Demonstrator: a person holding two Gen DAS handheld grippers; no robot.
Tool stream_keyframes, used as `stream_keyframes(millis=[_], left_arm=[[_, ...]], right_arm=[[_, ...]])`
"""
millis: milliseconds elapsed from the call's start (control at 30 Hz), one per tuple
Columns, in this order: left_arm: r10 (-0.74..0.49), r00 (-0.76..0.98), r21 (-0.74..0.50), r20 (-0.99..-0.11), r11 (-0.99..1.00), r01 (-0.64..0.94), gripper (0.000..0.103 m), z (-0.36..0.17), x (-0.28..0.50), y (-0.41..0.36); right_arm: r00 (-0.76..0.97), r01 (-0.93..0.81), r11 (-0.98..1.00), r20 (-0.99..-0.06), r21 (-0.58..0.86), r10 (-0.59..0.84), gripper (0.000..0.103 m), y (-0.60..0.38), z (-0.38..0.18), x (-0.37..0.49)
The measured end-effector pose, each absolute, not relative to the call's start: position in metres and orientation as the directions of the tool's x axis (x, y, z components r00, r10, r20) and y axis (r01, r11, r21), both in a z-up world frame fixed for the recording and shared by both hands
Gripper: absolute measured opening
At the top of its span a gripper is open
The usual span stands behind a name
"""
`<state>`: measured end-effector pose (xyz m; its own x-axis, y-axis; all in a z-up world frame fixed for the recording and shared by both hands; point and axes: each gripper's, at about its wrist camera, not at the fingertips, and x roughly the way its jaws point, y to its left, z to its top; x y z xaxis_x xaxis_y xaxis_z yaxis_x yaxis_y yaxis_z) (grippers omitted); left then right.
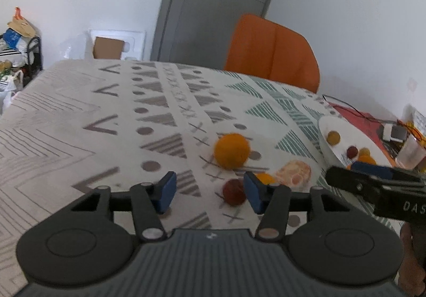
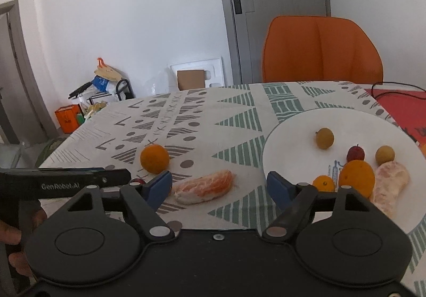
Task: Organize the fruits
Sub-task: 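Grasp a small red fruit with the left tool, then grasp the peeled pomelo piece with the right tool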
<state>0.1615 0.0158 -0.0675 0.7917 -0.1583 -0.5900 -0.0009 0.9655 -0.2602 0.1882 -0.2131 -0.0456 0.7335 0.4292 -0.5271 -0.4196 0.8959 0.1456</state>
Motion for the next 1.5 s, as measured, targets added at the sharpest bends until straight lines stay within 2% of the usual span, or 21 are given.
stream_keyframes(millis=[100, 167, 233, 267, 367, 500, 1000, 1167, 1300, 1500], left_arm=[[-0.164, 0.794, -0.249, -0.585, 0.968, 0.017, 0.051, -0.072, 0.164, 0.008], [-0.170, 0.797, -0.242, -0.579, 0.970, 0.032, 0.044, -0.073, 0.164, 0.004], [-0.177, 0.788, -0.237, -0.589, 0.971, 0.040, 0.021, -0.075, 0.166, 0.001], [-0.173, 0.786, -0.236, -0.594, 0.971, 0.036, 0.021, -0.077, 0.166, 0.002], [-0.170, 0.788, -0.250, -0.592, 0.968, 0.022, 0.021, -0.075, 0.164, 0.007], [-0.147, 0.797, -0.256, -0.586, 0.967, -0.011, 0.021, -0.072, 0.160, 0.018], [-0.138, 0.810, -0.309, -0.569, 0.949, -0.055, 0.021, -0.077, 0.161, 0.046], [-0.131, 0.811, -0.296, -0.570, 0.954, -0.053, 0.021, -0.079, 0.161, 0.045], [-0.113, 0.816, -0.260, -0.567, 0.964, -0.048, 0.021, -0.081, 0.162, 0.038], [-0.096, 0.819, -0.232, -0.566, 0.972, -0.046, 0.021, -0.081, 0.160, 0.034]], right_arm=[[0.732, -0.423, 0.893, -0.524, 0.150, 0.435, 0.076, -0.213, -0.045, 0.190], [0.734, -0.425, 0.893, -0.520, 0.150, 0.437, 0.075, -0.213, -0.046, 0.190], [0.730, -0.436, 0.887, -0.518, 0.151, 0.447, 0.072, -0.211, -0.046, 0.189], [0.725, -0.443, 0.884, -0.519, 0.152, 0.453, 0.071, -0.210, -0.046, 0.189], [0.698, -0.476, 0.861, -0.519, 0.179, 0.493, 0.067, -0.206, -0.047, 0.191], [0.703, -0.459, 0.877, -0.545, 0.141, 0.456, 0.060, -0.197, -0.051, 0.198], [0.716, -0.461, 0.887, -0.599, -0.018, 0.359, 0.060, -0.166, -0.066, 0.202], [0.712, -0.475, 0.880, -0.599, -0.028, 0.365, 0.061, -0.161, -0.073, 0.205], [0.715, -0.484, 0.874, -0.592, -0.033, 0.373, 0.056, -0.163, -0.073, 0.204], [0.708, -0.489, 0.872, -0.589, -0.011, 0.390, 0.056, -0.169, -0.072, 0.197]])
